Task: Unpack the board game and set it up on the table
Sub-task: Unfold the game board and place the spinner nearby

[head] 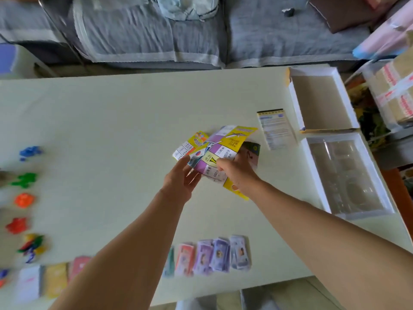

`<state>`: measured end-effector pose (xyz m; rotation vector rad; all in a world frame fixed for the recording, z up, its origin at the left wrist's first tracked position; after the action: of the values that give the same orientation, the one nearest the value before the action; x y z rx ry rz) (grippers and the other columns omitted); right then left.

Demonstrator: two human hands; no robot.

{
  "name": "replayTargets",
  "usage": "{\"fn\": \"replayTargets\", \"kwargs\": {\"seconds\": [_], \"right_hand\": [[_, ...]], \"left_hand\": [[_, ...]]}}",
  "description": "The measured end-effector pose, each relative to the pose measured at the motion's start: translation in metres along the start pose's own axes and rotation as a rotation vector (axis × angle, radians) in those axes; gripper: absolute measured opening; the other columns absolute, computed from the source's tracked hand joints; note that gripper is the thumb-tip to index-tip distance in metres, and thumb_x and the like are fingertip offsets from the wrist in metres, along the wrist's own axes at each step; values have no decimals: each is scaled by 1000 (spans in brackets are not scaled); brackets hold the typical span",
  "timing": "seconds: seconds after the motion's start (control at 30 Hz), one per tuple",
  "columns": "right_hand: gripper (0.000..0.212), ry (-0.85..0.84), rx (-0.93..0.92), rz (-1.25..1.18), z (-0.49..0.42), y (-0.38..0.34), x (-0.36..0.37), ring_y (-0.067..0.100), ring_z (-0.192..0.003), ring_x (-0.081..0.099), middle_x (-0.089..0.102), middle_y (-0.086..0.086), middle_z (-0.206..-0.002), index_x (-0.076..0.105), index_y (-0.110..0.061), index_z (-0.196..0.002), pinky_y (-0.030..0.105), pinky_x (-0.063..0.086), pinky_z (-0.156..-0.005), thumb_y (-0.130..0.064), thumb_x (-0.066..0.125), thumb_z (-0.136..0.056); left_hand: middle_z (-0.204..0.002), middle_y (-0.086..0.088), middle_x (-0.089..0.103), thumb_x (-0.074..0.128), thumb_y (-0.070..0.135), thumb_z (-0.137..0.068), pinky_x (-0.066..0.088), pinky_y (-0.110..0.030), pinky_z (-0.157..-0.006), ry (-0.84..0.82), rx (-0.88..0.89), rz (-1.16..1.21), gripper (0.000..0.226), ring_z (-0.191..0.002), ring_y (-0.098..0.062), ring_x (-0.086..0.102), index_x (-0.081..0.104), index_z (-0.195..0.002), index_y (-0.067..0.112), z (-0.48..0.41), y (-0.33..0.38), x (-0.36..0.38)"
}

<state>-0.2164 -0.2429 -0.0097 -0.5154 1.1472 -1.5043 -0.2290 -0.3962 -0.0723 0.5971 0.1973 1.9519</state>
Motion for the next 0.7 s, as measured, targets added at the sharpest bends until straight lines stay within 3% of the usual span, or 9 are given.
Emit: {"fn": "replayTargets", "kwargs": {"seconds": [0.1,0.17,0.27,0.33,0.37,0.43,0.53,0.63,0.7], "right_hand": [[26,-84,-170,-43,0,-24,31,-8,-71,60,63,-10,-88,57,-21,-90,12,47,-64,-8,58,-68],[38,-125,-164,-37,1,-29,48,-10,-76,61,66,-9,-95,61,-16,-103,7,46,-66,-14,56,-65],[24,-181,36,-139,2,-6,58,1,-62,55,67,12,-88,57,-22,-79,13,42,-61,-21,54,-56],[13,-190,271,-518,2,12,61,15,-76,58,65,21,-97,59,-24,-74,27,46,-84,-24,47,-69],[25,-178,338,-752,4,22,59,22,-88,62,68,15,-97,66,-21,-73,38,44,-96,-24,41,-78],[50,-130,406,-1028,3,44,52,30,-103,62,69,14,-101,74,-13,-77,47,41,-101,-42,35,-86],[78,-119,557,-990,2,68,60,30,-109,62,67,19,-115,69,-5,-109,42,50,-93,-70,33,-87],[34,-132,556,-812,-6,67,72,21,-83,68,72,9,-92,66,-13,-100,30,53,-73,-38,45,-95],[17,-66,511,-749,-18,59,73,19,-72,67,72,6,-83,64,-13,-93,30,51,-71,-19,48,-94]], "left_hand": [[-85,1,67,64,18,-86,45,-36,-94,-18,53,-86,4,-84,-13,63,65,-90,19,-5,32,-14],[-80,2,67,57,10,-85,49,-35,-84,-48,103,-59,14,-79,-13,64,63,-95,17,-5,50,-16],[-96,-4,67,46,4,-81,54,-28,-62,-91,108,49,38,-76,-17,66,57,-116,14,-10,64,-23],[-109,-11,63,45,5,-81,55,-29,-56,-47,89,71,40,-79,-22,67,53,-119,12,-14,68,-41],[-113,-13,62,45,6,-81,57,-33,-58,-35,75,68,39,-82,-26,67,50,-119,12,-14,67,-50],[-118,-16,64,43,7,-79,58,-51,-68,-56,23,83,41,-87,-33,69,46,-120,13,-14,60,-65],[-115,-16,67,41,7,-80,52,-57,-87,-49,-32,4,44,-90,-35,70,44,-123,9,-17,54,-86],[-116,-16,67,47,7,-74,54,-51,-88,-28,-48,-96,60,-96,-32,69,45,-133,5,-25,54,-105],[-117,-16,67,49,7,-70,57,-44,-77,-20,-18,-109,61,-93,-29,70,47,-132,5,-27,58,-112]]}}
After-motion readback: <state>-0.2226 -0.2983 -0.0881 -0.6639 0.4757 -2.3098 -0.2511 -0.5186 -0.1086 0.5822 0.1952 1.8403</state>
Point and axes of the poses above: each hand's wrist, its own z-axis away from the middle knuckle, its own x-axis out of the palm, y = z × x, the point moved 7 cm from there along -z, towards the middle knuckle
